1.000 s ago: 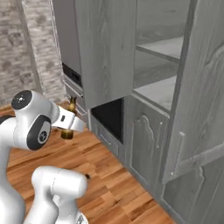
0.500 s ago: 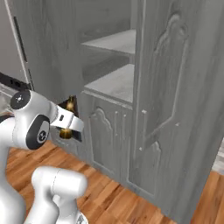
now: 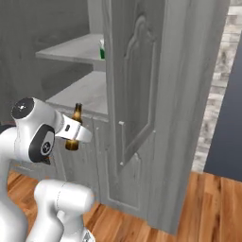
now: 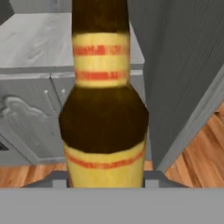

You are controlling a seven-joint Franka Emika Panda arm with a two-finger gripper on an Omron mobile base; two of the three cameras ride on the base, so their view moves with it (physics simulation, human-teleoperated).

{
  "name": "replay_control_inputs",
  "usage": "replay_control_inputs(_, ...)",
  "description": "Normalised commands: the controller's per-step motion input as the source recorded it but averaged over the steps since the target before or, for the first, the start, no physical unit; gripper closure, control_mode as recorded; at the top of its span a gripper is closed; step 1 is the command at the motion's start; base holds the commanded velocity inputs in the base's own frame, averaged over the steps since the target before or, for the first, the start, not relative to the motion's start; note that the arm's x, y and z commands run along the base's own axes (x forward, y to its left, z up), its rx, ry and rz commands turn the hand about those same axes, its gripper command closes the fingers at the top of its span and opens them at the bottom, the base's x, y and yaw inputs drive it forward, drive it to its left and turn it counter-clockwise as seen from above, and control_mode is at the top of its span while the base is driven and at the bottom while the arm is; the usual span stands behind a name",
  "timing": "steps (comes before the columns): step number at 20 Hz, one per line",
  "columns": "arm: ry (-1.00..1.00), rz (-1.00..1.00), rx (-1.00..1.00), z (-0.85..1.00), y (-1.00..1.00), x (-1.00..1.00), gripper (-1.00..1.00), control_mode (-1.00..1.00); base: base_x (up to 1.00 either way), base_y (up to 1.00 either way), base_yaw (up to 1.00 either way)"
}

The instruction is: Pick the milk, beer from the counter and place them in the open cabinet.

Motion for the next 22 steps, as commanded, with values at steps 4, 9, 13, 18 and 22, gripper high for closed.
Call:
replay_control_inputs(4, 0.0, 0.0, 0.0, 0.0, 0.0, 0.0, 1.0, 1.0, 0.23, 0.44, -0.35)
replay_control_inputs(9, 0.0, 0.0, 0.0, 0.0, 0.0, 0.0, 1.0, 1.0, 0.0, 0.91, -0.09)
replay_control_inputs(13, 0.0, 0.0, 0.0, 0.0, 0.0, 0.0, 1.0, 1.0, 0.03, 0.82, -0.03)
replay_control_inputs(18, 0.0, 0.0, 0.0, 0.0, 0.0, 0.0, 1.0, 1.0, 0.45, 0.2, -0.17)
replay_control_inputs(22, 0.0, 0.0, 0.0, 0.0, 0.0, 0.0, 1.0, 1.0, 0.55, 0.0, -0.33)
